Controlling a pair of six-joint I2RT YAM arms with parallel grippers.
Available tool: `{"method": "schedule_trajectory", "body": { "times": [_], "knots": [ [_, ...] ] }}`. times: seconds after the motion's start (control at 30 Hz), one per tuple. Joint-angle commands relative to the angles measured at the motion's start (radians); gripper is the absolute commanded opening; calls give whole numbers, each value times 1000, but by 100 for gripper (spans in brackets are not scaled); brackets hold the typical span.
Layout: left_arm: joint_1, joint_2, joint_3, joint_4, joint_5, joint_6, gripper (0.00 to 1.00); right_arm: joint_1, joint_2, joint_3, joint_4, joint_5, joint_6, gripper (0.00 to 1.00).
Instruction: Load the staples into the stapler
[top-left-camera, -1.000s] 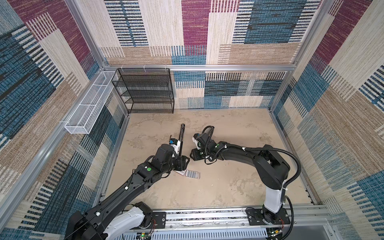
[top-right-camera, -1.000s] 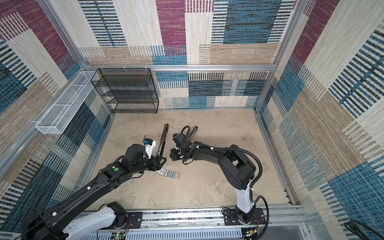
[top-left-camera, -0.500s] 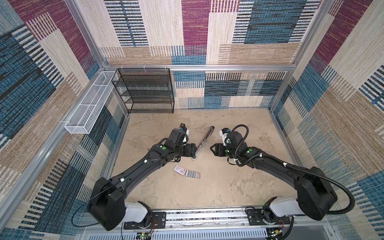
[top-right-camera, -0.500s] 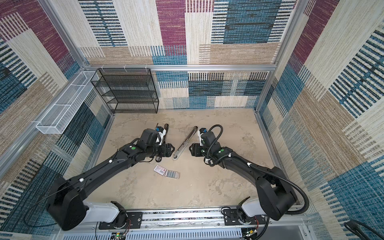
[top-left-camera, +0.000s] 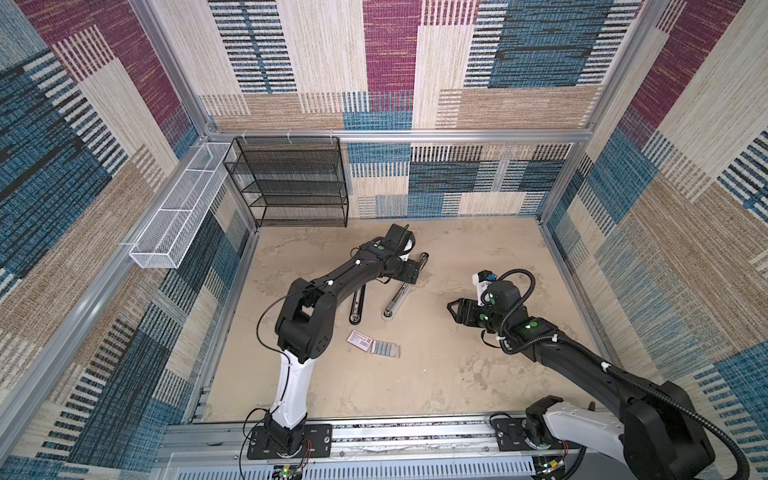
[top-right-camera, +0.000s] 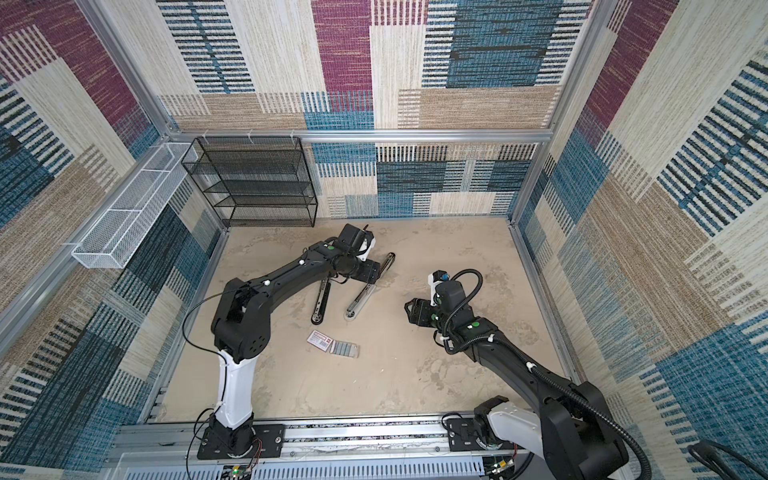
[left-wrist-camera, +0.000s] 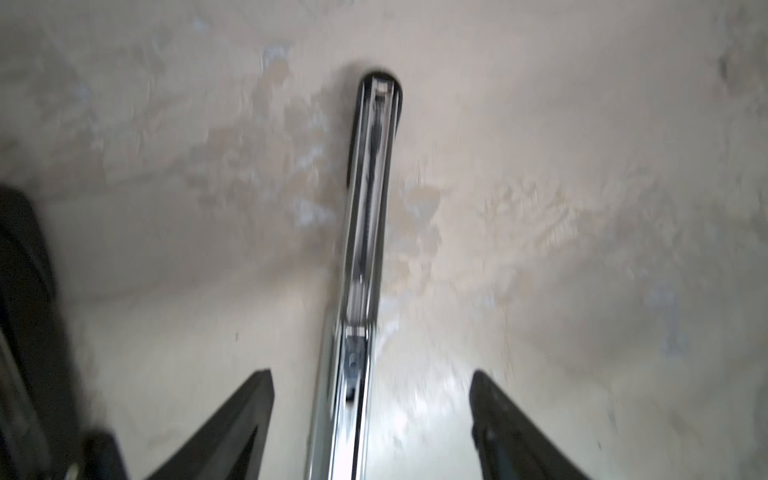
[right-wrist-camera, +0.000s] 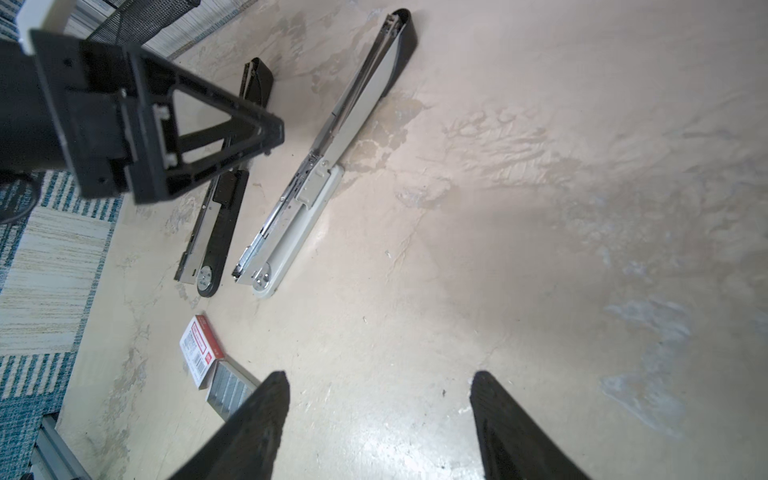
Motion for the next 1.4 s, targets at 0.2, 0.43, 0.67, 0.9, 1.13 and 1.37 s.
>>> {"method": "schedule_trajectory", "body": {
  "times": [0.2, 0.43, 0.67, 0.9, 1.13, 1.37],
  "knots": [
    [-1, 259, 340, -195, -36, 91, 72, -26, 13, -25, 45, -4, 8, 73],
    [-4, 390, 515, -272, 12, 110, 58, -43, 46, -28, 57, 1, 8, 73],
    [-36, 396, 517, -273, 38, 148, 33, -104, 76, -32, 127, -48, 36, 74],
    [-86, 352, 478, -273, 44, 185, 18, -212, 162, -59, 308, -181, 122, 78],
    [-141, 292, 427, -270, 45, 211, 13, -292, 311, -82, 585, -335, 249, 76],
    [-179, 261, 381, -245, 56, 199, 13, -352, 490, -85, 859, -423, 402, 73]
  ]
}}
